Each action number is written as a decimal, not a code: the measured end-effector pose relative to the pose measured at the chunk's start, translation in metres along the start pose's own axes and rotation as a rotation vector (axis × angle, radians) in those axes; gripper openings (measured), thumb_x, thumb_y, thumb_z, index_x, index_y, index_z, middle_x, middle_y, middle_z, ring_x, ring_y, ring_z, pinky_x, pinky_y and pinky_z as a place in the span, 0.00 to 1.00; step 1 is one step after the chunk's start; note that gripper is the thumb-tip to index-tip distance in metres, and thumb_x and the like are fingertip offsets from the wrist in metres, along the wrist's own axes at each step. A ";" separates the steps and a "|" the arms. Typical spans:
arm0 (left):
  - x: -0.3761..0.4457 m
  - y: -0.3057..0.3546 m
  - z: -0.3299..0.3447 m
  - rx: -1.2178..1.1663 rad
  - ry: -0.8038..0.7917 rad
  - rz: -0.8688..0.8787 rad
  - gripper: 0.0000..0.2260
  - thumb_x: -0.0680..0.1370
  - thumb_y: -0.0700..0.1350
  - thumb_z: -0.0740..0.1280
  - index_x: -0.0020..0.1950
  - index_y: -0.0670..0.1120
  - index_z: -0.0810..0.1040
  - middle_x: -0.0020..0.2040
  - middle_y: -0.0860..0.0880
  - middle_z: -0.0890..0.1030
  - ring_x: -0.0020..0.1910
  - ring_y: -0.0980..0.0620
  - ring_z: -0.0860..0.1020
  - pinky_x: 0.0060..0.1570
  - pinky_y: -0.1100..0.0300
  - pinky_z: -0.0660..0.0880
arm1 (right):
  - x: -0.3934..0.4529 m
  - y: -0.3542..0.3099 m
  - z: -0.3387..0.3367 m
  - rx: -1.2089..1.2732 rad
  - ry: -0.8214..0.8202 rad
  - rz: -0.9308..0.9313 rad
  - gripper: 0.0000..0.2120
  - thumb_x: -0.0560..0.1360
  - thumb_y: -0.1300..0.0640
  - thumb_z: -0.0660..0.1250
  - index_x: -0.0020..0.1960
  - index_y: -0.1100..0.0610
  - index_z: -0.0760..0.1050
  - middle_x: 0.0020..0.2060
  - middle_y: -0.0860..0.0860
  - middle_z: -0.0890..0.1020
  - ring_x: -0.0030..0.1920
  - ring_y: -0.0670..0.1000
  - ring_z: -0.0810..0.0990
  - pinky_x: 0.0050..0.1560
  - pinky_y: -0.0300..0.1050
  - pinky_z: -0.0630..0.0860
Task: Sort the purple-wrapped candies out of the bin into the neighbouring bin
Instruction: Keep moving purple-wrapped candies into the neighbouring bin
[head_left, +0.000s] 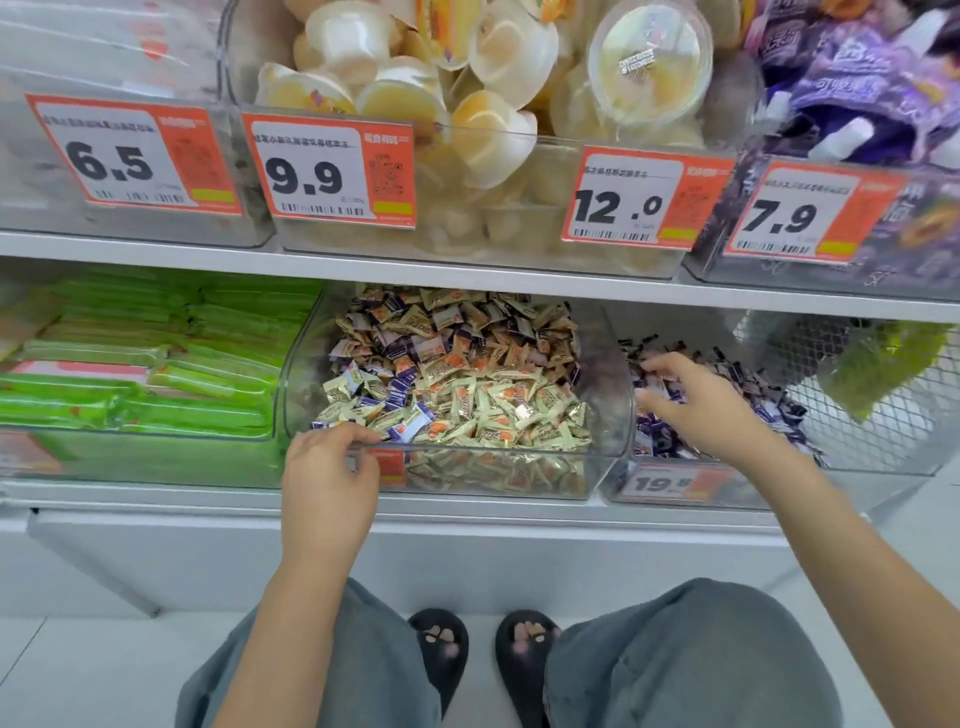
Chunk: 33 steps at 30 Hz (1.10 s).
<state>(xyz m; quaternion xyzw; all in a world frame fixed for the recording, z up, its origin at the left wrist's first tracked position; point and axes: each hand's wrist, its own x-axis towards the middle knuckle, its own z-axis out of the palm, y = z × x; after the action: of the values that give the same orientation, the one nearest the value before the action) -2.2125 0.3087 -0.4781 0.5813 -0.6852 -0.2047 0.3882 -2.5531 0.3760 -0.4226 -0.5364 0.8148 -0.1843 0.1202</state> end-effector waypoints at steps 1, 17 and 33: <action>-0.001 0.000 -0.002 -0.018 0.002 -0.008 0.10 0.73 0.32 0.65 0.48 0.43 0.82 0.46 0.46 0.81 0.52 0.44 0.73 0.51 0.55 0.68 | -0.001 -0.010 0.005 0.001 0.077 -0.041 0.15 0.78 0.56 0.63 0.64 0.54 0.70 0.62 0.54 0.76 0.57 0.55 0.75 0.54 0.50 0.72; 0.003 -0.027 -0.030 -0.051 0.104 -0.004 0.17 0.73 0.30 0.64 0.44 0.53 0.79 0.43 0.64 0.75 0.49 0.51 0.76 0.48 0.62 0.68 | 0.057 -0.205 0.112 -0.196 -0.599 -0.552 0.13 0.69 0.60 0.75 0.45 0.56 0.71 0.36 0.45 0.72 0.36 0.47 0.70 0.32 0.41 0.63; 0.011 -0.027 -0.023 -0.212 0.121 -0.044 0.21 0.72 0.30 0.65 0.41 0.59 0.77 0.43 0.60 0.80 0.46 0.62 0.77 0.46 0.75 0.71 | 0.077 -0.230 0.147 -0.009 -0.598 -0.831 0.08 0.76 0.52 0.68 0.53 0.55 0.78 0.44 0.39 0.77 0.44 0.39 0.75 0.42 0.31 0.71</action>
<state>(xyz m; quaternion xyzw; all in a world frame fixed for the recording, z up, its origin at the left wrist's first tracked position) -2.1777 0.2960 -0.4809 0.5633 -0.6219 -0.2491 0.4835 -2.3350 0.1980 -0.4560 -0.8449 0.4634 -0.0517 0.2621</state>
